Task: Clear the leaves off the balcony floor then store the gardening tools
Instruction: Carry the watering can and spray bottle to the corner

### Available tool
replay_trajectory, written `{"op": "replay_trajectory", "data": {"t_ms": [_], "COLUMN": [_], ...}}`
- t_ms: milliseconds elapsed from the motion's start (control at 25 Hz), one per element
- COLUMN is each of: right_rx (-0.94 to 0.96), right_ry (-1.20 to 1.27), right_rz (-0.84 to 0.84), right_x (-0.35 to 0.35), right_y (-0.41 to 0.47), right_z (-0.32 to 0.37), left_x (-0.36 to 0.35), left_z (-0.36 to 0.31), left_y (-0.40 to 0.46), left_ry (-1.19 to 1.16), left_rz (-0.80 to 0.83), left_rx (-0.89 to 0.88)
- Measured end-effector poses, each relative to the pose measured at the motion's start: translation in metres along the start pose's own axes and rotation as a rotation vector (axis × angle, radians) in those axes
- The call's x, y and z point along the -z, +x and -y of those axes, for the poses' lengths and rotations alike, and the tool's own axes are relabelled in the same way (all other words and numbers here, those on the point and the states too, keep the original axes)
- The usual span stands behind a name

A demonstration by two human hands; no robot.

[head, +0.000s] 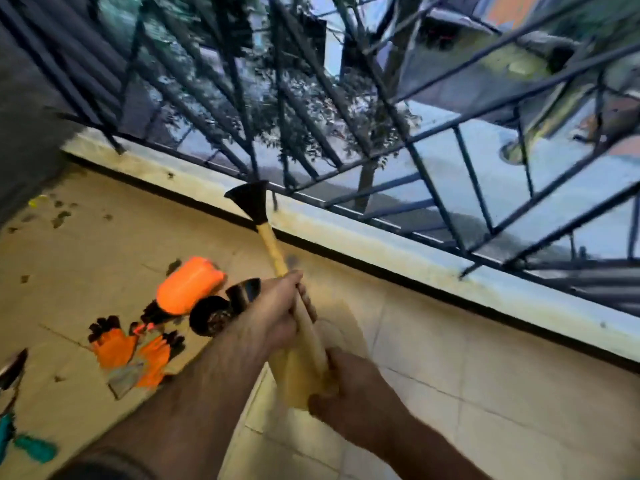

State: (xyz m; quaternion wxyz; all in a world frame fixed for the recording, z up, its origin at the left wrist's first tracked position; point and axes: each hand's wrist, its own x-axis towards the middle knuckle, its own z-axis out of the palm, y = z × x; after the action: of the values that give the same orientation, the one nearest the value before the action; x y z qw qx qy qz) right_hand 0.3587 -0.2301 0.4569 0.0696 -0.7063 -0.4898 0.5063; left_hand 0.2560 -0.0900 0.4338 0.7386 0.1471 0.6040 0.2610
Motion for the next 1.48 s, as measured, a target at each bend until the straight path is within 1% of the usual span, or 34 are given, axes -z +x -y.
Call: {"op": "replay_trajectory", "data": {"t_ms": [40, 160, 280, 320, 400, 440, 520, 600, 680, 880, 1000, 1080, 1160, 1200, 1320, 1480], "right_rx": [0.002, -0.007, -0.008, -0.029, -0.091, -0.119, -0.163, -0.213, -0.251, -0.306, -0.374, -0.409, -0.429, -0.434, -0.427, -0.418], "right_ry": [0.0, 0.112, 0.133, 0.13, 0.105, 0.088, 0.092, 0.093, 0.057, -0.091, -0.128, -0.138, -0.145, -0.146, -0.146, -0.128], "right_rz": [-0.076, -0.284, -0.445, -0.471, -0.481, -0.477, -0.481, -0.476, -0.446, -0.413, -0.417, -0.429, -0.445, -0.468, -0.566, -0.633], "right_x": [0.006, 0.033, 0.064, 0.075, 0.099, 0.11, 0.131, 0.149, 0.165, 0.192, 0.208, 0.22, 0.225, 0.227, 0.23, 0.233], "right_y": [-0.005, -0.02, -0.035, -0.039, -0.045, -0.048, -0.056, -0.065, -0.076, -0.08, -0.061, -0.052, -0.037, -0.027, 0.006, 0.04], "right_z": [-0.018, -0.068, -0.116, -0.132, -0.159, -0.172, -0.203, -0.236, -0.265, -0.324, -0.359, -0.377, -0.394, -0.402, -0.435, -0.484], "left_x": [-0.017, -0.063, -0.111, -0.122, -0.138, -0.141, -0.151, -0.16, -0.169, -0.201, -0.222, -0.235, -0.246, -0.254, -0.279, -0.309], "left_z": [0.007, 0.033, 0.059, 0.069, 0.091, 0.103, 0.131, 0.166, 0.205, 0.292, 0.319, 0.326, 0.329, 0.331, 0.347, 0.358], "left_y": [0.0, 0.001, -0.005, -0.006, -0.01, -0.01, -0.012, -0.018, -0.029, -0.044, -0.036, -0.029, -0.012, -0.002, 0.04, 0.081], "left_ry": [-0.06, -0.181, -0.122, -0.103, -0.048, 0.017, 0.209, 0.37, 0.412, 0.434, 0.436, 0.464, 0.513, 0.552, 0.756, 0.983], "left_rz": [0.007, 0.082, 0.154, 0.162, 0.201, 0.195, 0.094, -0.02, -0.035, 0.019, 0.038, 0.081, 0.142, 0.177, 0.267, 0.391], "left_rx": [0.034, 0.108, 0.138, 0.141, 0.123, 0.092, 0.03, 0.028, 0.094, 0.305, 0.381, 0.399, 0.357, 0.305, 0.106, -0.159]}}
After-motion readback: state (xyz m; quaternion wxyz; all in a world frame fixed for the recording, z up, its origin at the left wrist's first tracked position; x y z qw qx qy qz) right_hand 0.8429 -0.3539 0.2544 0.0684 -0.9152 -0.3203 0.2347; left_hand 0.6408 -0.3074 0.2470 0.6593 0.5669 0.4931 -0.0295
